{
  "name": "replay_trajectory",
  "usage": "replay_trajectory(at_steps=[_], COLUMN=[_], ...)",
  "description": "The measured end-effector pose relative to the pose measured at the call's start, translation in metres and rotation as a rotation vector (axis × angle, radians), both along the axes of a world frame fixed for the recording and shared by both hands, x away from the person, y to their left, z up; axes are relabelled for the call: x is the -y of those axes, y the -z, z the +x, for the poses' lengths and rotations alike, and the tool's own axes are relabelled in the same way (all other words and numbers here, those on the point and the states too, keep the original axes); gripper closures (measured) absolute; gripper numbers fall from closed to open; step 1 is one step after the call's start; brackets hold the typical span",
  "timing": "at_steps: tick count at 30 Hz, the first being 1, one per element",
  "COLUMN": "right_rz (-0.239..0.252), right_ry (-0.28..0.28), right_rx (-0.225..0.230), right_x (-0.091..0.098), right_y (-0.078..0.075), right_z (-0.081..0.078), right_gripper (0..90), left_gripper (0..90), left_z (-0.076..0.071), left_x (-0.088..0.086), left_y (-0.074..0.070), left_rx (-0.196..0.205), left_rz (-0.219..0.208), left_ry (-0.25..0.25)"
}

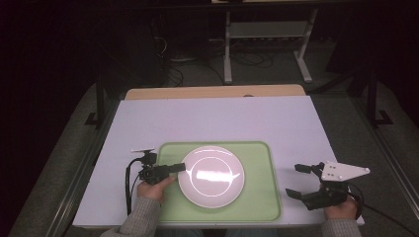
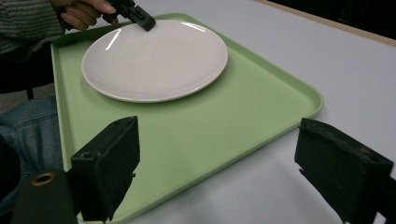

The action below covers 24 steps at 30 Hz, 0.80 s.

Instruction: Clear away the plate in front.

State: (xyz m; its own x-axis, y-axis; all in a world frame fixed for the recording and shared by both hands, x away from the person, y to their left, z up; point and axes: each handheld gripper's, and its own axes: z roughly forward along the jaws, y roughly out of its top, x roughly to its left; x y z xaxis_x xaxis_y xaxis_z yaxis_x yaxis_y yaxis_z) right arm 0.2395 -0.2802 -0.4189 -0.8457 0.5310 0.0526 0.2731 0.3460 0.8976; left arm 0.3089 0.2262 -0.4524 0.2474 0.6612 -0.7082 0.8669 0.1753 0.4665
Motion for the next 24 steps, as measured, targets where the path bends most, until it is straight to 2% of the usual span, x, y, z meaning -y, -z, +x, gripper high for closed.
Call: replay_trajectory(at_steps=[20,24], right_rz=[-0.007,-0.009], right_ry=[-0.001,-0.002], right_rx=[-0.009,-0.018], right_x=[-0.0014,-0.0017], right_y=[0.0009,0.0019], right_z=[0.0010,0.0018], right_gripper=[13.2,13.2], left_gripper=[80.9,80.5], left_z=[0.0002,0.0004], left_x=[0.0001,-0.0007], left_y=[0.0029,0.0045], left_rx=[-0.003,-0.010], left_rz=[0.055,0.040], left_ry=[0.007,0.009])
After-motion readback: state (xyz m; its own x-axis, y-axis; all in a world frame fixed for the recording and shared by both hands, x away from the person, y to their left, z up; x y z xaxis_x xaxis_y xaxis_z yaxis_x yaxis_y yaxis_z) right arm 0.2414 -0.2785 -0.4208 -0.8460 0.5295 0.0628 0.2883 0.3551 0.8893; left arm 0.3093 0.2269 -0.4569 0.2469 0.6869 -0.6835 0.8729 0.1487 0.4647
